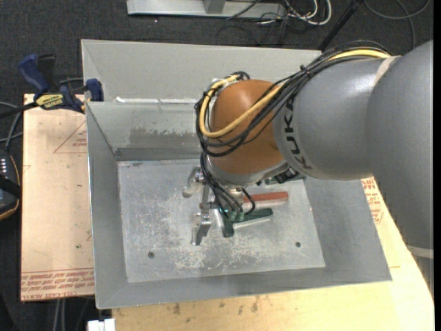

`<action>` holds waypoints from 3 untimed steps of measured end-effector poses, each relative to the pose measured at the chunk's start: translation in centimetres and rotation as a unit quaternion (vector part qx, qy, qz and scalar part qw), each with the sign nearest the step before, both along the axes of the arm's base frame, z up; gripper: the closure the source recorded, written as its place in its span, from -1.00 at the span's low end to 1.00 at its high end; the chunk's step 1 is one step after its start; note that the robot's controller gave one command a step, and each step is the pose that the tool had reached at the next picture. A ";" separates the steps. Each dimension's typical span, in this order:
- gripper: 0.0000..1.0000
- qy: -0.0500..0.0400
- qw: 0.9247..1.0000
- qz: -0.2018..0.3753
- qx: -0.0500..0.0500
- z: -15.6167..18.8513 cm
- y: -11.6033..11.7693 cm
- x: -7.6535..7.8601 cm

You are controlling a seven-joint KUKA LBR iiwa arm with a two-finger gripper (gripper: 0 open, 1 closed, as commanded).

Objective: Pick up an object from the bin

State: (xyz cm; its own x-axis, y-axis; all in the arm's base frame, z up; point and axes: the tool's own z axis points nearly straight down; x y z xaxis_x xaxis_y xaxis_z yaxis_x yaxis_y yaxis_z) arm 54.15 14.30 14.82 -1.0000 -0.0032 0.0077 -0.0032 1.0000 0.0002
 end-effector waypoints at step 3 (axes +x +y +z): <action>-1.00 -0.002 1.000 0.013 0.000 -6.1 -5.4 2.5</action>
Offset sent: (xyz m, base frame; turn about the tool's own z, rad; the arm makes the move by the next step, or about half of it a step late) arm 0.0205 -0.0632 -0.0782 -0.0146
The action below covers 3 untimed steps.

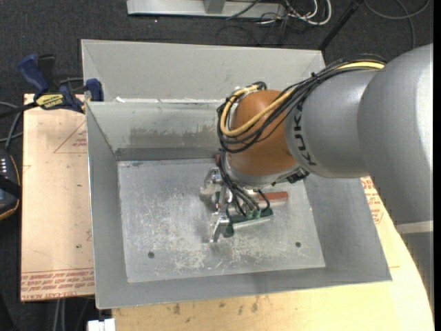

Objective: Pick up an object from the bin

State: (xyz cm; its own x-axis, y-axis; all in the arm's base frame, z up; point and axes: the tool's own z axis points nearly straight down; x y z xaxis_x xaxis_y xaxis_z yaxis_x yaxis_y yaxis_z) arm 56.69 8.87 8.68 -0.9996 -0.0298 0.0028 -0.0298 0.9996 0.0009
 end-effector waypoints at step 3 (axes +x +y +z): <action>-1.00 -0.007 0.989 0.146 0.000 -1.1 -7.0 1.5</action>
Offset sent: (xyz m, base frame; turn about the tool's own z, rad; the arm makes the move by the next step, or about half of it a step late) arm 0.0000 0.0000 0.0000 0.0000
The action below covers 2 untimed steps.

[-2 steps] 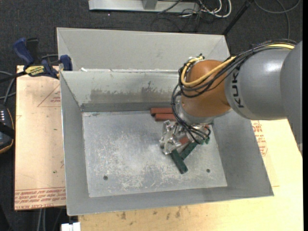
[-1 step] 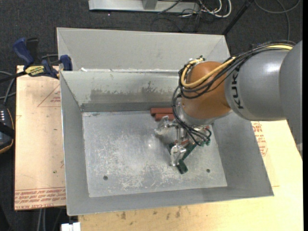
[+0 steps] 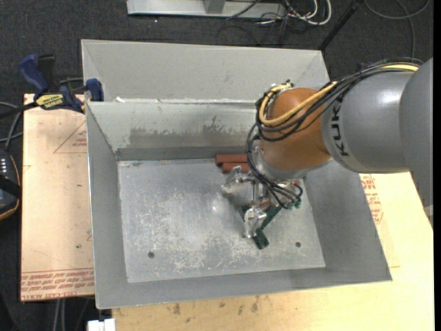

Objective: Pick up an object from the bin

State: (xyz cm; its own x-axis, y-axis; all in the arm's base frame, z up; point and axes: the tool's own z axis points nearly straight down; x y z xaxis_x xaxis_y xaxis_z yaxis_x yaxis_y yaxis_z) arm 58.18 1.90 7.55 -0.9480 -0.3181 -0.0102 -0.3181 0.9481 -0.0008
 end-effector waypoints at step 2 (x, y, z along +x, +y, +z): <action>1.00 0.002 0.950 0.313 -0.003 0.6 -4.4 -0.4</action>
Offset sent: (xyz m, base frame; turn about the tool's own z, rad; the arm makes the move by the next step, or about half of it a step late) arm 0.0000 0.0000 0.0000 0.0000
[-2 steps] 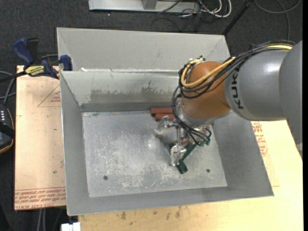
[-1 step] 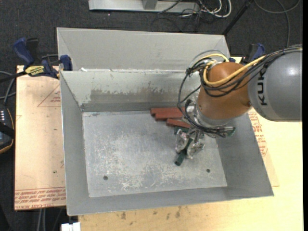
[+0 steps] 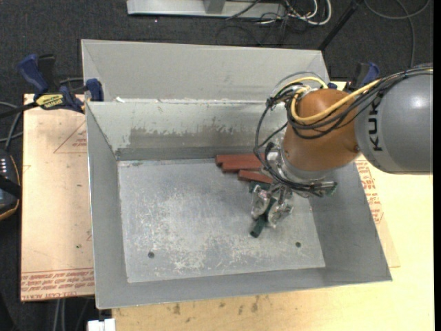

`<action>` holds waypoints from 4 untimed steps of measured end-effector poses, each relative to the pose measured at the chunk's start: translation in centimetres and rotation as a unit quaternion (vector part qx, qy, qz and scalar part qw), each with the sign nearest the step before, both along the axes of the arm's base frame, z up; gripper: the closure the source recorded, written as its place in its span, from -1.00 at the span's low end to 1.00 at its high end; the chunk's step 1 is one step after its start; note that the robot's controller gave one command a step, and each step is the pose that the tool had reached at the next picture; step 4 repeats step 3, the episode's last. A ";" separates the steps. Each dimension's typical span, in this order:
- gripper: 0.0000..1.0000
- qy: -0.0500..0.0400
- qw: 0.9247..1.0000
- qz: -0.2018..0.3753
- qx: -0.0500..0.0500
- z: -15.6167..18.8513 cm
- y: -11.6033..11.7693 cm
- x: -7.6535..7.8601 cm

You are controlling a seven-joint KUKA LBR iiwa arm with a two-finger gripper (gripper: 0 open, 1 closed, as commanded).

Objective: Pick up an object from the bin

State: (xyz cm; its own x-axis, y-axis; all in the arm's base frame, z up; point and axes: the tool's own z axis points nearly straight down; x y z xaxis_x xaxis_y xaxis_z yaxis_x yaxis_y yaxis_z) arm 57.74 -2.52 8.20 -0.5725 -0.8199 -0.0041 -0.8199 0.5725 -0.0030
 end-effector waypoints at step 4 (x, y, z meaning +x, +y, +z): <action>1.00 0.001 0.979 0.203 0.000 19.5 -0.2 -2.9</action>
Offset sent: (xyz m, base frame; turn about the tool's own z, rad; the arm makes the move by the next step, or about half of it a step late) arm 0.0000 0.0000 0.0000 0.0000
